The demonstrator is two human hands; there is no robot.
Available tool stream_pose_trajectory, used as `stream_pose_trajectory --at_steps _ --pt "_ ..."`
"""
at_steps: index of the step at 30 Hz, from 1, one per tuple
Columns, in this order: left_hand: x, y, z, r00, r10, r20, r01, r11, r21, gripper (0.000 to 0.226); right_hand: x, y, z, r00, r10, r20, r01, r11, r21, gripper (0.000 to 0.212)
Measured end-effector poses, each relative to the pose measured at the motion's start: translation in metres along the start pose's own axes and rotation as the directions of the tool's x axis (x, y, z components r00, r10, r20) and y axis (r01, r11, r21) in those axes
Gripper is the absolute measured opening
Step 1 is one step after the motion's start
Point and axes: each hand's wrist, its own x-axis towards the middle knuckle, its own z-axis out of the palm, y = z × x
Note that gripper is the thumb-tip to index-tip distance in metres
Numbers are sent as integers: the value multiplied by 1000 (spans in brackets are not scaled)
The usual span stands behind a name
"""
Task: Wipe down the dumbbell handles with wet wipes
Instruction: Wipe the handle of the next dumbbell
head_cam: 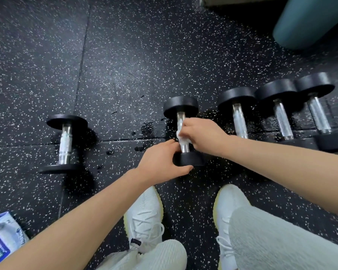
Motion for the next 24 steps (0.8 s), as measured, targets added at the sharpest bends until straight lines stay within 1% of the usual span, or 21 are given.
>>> stream_pose_trajectory --at_steps 3,5,7,10,12,14,16,19,21,22,24 --pt "0 2 -3 1000 -2 -1 2 1000 8 36 28 5 -1 979 162 -121 -167 986 -25 13" --pt "-1 0 -4 1000 -5 -3 5 1000 10 36 31 1 2 963 218 -156 -224 974 -20 11" --pt "-1 -2 -3 1000 -8 -3 8 1000 24 37 19 -8 7 970 186 -156 -190 982 -13 14" --pt "-2 -6 -4 1000 4 -4 -4 999 45 40 -4 -16 10 994 83 -72 -84 996 -20 23" --pt "-4 -6 -5 1000 17 -6 -17 999 36 39 -4 -9 10 998 50 -42 -52 998 -38 28" --pt "-5 -7 -7 1000 12 -7 -12 1000 29 39 11 -2 9 996 68 -60 -71 996 -59 24" --pt "-6 -8 -8 1000 0 -11 0 1000 17 38 30 4 5 984 120 -134 -129 990 -63 14" --pt "-6 -10 -7 1000 -12 -5 12 1000 3 41 37 3 7 967 171 -189 -181 983 -35 10" --pt "-7 -12 -6 1000 -22 -1 22 1000 -11 41 25 -2 14 967 155 -204 -158 987 6 5" --pt "-7 -13 -5 1000 -26 1 26 999 -19 42 16 -4 16 972 127 -197 -126 992 18 2" --pt "-8 -15 -4 1000 -26 -1 26 999 -41 43 2 -4 19 987 49 -150 -46 999 26 3"
